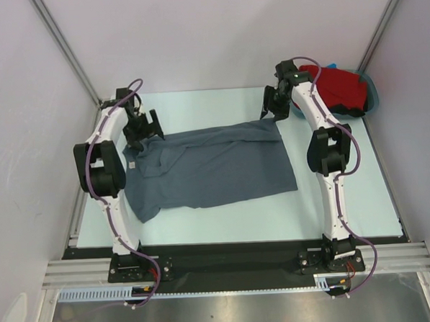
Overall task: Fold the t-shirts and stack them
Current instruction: Fold the tshirt
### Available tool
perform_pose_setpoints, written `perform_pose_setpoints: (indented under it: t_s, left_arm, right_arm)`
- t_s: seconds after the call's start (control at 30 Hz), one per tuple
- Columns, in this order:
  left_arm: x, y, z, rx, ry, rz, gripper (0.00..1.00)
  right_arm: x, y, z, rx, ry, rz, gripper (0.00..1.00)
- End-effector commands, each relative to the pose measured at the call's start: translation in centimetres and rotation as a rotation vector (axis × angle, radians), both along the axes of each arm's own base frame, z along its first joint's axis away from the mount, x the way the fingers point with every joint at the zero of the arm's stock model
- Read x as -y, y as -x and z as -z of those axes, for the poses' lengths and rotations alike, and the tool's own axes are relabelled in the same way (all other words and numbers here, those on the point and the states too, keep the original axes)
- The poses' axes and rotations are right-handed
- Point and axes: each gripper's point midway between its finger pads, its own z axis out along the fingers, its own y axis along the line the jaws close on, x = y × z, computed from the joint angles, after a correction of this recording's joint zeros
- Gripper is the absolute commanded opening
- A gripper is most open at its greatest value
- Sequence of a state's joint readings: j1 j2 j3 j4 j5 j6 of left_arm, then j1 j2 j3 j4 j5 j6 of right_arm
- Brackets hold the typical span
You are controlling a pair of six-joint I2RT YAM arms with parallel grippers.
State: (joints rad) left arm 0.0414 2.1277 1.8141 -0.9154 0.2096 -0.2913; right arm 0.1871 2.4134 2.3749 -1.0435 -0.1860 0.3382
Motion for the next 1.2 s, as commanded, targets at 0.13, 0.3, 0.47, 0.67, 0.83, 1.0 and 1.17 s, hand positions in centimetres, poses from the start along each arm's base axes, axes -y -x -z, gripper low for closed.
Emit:
perform_pose_setpoints:
  t_s: [0.13,0.3,0.47,0.67,0.83,1.0,1.17]
  left_arm:
    - [-1.9,0.8,-8.2,0.166,-0.182,-0.058,1.0]
    - [-4.2,1.6,-9.5,0.169,-0.304,-0.105,1.0]
    - [-3.9,1.9,-8.9,0.144,-0.286,-0.092,1.0]
    - [-1.4,4.4,-5.7,0.056,-0.275,-0.022,1.0]
    - [-0.4,7.4,-2.9,-0.021,-0.258,-0.005,1.0]
    - [0.8,8.7,-1.1,-0.039,-0.236,0.021,1.0]
    - [1.6,7.1,-0.7,-0.009,-0.224,0.04,1.0]
  right_arm:
    - [-1.2,0.7,-2.5,0.032,-0.037,-0.051,0.57]
    - [-1.7,1.1,-2.9,0.037,-0.041,-0.077,0.57]
    - [-1.7,1.6,-3.1,0.036,-0.039,-0.082,0.56]
    - [-1.2,2.7,-3.5,0.034,-0.021,-0.095,0.55]
    - [-0.8,3.7,-4.1,0.036,-0.006,-0.099,0.54]
    - [-0.6,4.5,-4.5,0.039,-0.005,-0.105,0.54]
    - [-0.5,4.9,-4.7,0.032,-0.006,-0.106,0.54]
